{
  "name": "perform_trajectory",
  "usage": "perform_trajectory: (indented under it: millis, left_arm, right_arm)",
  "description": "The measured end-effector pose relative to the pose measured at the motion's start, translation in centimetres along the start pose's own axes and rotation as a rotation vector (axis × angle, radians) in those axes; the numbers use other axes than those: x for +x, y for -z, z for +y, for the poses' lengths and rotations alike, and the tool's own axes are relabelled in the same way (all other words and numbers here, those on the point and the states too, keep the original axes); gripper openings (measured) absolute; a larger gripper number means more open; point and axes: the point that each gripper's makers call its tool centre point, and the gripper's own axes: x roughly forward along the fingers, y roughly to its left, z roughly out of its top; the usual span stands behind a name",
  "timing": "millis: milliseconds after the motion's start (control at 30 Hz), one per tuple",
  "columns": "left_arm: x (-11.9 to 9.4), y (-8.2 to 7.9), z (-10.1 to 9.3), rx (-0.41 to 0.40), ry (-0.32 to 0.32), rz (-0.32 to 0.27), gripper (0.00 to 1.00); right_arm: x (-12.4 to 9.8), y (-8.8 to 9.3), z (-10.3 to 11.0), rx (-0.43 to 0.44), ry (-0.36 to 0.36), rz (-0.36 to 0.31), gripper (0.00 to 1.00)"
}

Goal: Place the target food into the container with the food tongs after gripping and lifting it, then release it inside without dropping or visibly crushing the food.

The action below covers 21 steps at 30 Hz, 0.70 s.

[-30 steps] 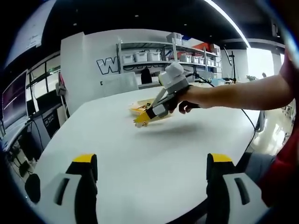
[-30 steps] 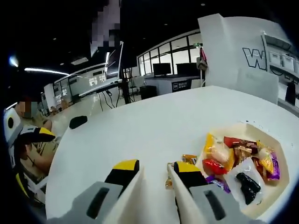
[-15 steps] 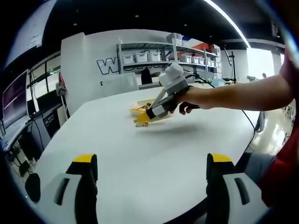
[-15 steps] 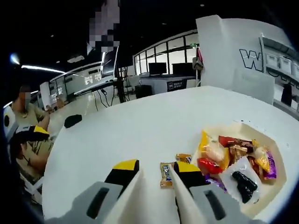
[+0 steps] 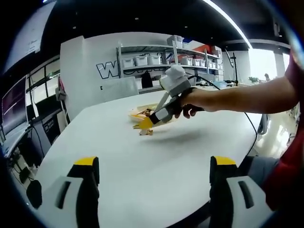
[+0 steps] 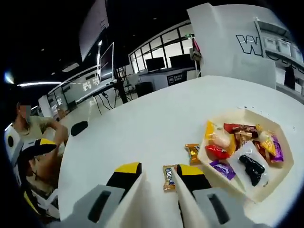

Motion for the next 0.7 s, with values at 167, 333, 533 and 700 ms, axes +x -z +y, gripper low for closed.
perform_trajectory:
  millis: [167,333,533,700]
  left_arm:
    - [0.0,-0.2,-0.3,0.006,0.008,-0.003,0.94]
    - [-0.1,-0.1,-0.3,0.012,0.007,0.003,0.94]
    - [-0.3,-0.3,-0.1,0.008,0.001,-0.006,0.94]
    - [-0.2,-0.3,-0.5,0.014,0.006,-0.007,0.94]
  right_arm:
    - [-0.8,-1.2,-1.3,-0.076,0.053,-0.079,0.25]
    - [-0.6,-0.4,-2.0,-0.047,0.079,-0.055,0.25]
    - [-0.7,0.9,-1.4,-0.081,0.073,-0.022,0.25]
    - [-1.4,1.4,-2.6,-0.152,0.124,0.008,0.25]
